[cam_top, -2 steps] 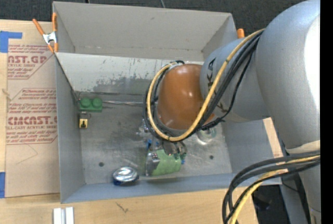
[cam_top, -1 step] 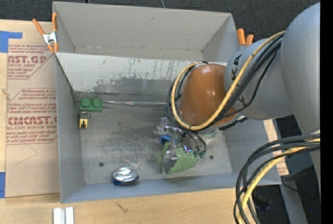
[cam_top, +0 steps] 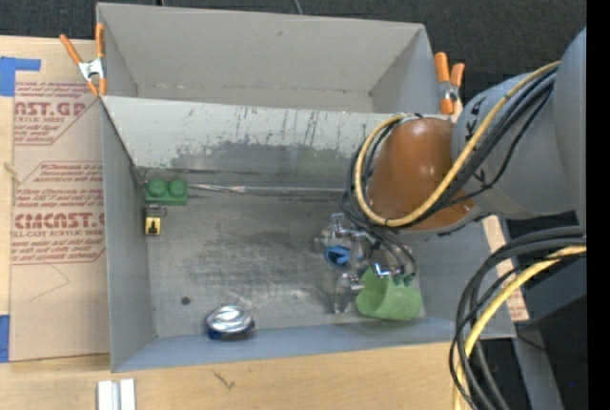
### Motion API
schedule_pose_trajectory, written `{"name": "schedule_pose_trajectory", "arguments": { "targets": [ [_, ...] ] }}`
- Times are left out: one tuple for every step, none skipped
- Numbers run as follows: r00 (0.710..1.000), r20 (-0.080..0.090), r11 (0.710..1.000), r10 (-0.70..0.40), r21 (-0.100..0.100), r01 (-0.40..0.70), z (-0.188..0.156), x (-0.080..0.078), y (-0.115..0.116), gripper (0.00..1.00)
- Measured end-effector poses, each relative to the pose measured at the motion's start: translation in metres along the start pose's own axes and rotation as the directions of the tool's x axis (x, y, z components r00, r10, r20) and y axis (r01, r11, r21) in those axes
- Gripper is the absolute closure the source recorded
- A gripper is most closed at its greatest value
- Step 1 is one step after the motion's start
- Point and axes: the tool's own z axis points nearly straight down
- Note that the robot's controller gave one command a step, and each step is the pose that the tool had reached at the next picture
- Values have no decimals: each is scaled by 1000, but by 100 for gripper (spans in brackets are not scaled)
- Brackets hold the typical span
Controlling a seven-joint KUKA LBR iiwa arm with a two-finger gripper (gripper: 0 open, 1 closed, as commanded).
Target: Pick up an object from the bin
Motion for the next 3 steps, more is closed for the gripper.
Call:
{"name": "schedule_pose_trajectory", "arguments": {
  "targets": [
    [1000, -6, 1000, 24, 4, -24, -43, 29, -54, 0],
    [1000, -7, 1000, 19, 1, -19, -41, 28, -50, 100],
    [993, 2, 993, 122, -4, -122, 0, 16, -62, 100]
  ]
}}
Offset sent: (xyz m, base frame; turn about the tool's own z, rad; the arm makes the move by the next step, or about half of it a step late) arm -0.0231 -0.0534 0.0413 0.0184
